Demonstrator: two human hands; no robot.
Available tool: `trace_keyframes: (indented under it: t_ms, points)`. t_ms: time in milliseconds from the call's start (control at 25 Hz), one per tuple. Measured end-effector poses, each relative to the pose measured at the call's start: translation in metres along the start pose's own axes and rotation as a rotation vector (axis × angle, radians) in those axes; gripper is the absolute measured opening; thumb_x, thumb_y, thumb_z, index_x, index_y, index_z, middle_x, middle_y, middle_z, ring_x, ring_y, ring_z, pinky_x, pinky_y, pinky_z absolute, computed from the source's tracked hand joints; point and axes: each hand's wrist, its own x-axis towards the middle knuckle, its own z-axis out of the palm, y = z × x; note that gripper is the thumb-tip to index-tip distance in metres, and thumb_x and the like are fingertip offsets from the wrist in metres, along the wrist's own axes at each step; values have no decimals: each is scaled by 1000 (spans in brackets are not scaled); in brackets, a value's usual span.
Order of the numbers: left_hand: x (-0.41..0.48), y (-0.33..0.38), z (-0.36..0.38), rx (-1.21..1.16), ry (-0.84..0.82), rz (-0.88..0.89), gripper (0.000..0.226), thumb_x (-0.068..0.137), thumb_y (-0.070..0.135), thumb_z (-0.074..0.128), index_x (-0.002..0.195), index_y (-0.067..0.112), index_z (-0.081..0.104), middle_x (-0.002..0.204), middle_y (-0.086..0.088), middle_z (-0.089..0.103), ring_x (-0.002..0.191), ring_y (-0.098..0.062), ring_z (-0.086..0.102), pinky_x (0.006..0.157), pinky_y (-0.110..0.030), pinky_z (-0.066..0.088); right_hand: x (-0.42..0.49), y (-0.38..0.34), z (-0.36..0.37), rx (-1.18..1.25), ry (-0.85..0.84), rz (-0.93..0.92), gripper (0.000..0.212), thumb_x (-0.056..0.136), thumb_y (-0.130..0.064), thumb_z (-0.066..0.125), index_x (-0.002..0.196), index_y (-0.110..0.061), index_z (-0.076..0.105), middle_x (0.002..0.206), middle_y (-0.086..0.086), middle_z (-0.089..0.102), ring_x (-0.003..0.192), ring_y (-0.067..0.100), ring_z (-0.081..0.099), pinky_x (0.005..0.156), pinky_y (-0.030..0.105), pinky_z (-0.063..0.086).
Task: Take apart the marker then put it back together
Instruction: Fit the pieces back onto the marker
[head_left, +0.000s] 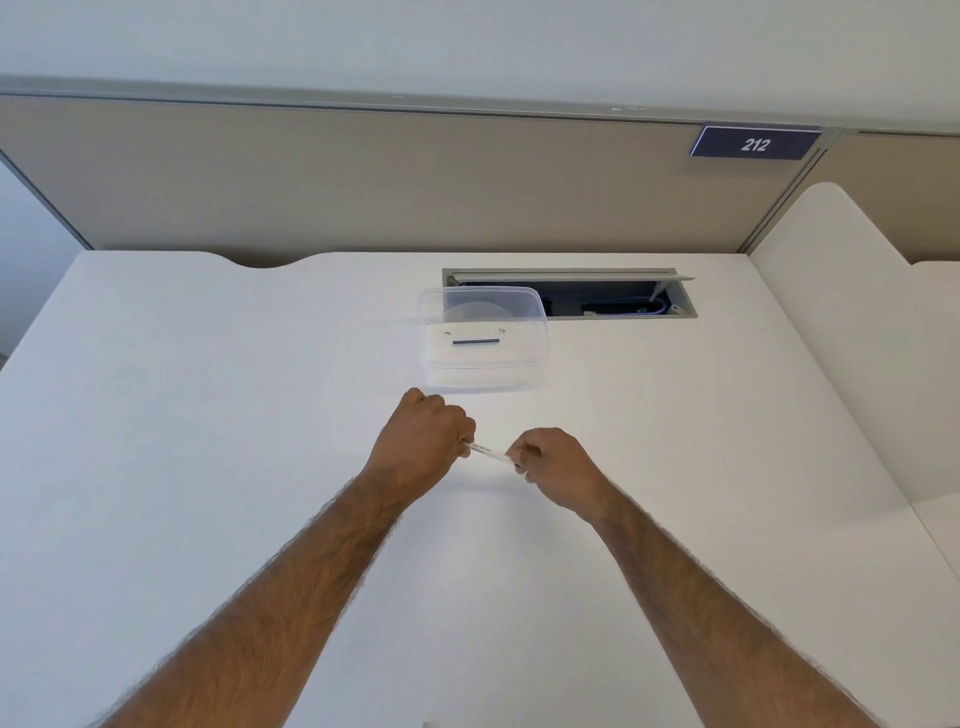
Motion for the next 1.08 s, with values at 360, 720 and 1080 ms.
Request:
trace_keyframes:
  t_ms: [360,720,1080]
  points:
    - [5,4,19,-17,70,150,12,86,26,76,98,27,77,107,7,69,108,-23,57,89,-35,41,3,-10,11,-7,72,-82,9,81,-19,76,74,-15,71,72,-2,65,61,12,53,55,29,44]
    - [-5,28,42,-1136,183,-877,7,95,15,66,96,14,72,100,-8,77,76,-16,70,65,-25,56,7,10,26,324,206,88,12,79,-15,74,74,-5,68,56,-3,59,46,13,49,47,25,42]
    - [12,40,62,-1367,51,-980,7,93,8,69,93,2,74,84,-9,77,65,-19,73,71,-36,64,23,27,40,325,195,111,10,73,-16,77,72,-13,67,59,-6,59,53,11,49,56,25,39]
